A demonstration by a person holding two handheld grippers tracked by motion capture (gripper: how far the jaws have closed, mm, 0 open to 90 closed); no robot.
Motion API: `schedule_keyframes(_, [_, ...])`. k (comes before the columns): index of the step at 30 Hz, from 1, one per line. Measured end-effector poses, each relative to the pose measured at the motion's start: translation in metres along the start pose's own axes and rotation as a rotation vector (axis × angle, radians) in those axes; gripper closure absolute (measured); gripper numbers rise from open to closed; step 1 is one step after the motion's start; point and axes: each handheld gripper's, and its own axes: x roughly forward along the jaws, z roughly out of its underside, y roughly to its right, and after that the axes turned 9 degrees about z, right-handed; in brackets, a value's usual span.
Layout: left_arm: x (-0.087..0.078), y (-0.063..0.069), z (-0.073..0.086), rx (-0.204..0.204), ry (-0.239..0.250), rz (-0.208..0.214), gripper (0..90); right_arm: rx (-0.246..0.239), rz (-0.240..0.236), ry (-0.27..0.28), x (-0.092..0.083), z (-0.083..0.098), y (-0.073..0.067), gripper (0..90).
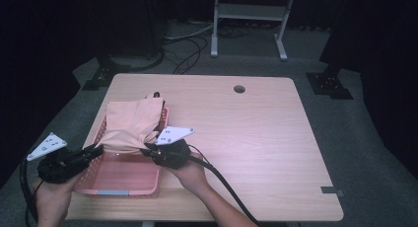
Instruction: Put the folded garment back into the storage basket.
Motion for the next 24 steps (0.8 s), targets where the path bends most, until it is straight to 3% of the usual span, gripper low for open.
schedule_keyframes(24, [-0.006,0.001,0.022,-0.045,-0.034,0.017,78.5,0.008,-0.043,-0.028,0.004,0.016,-0.010,78.9])
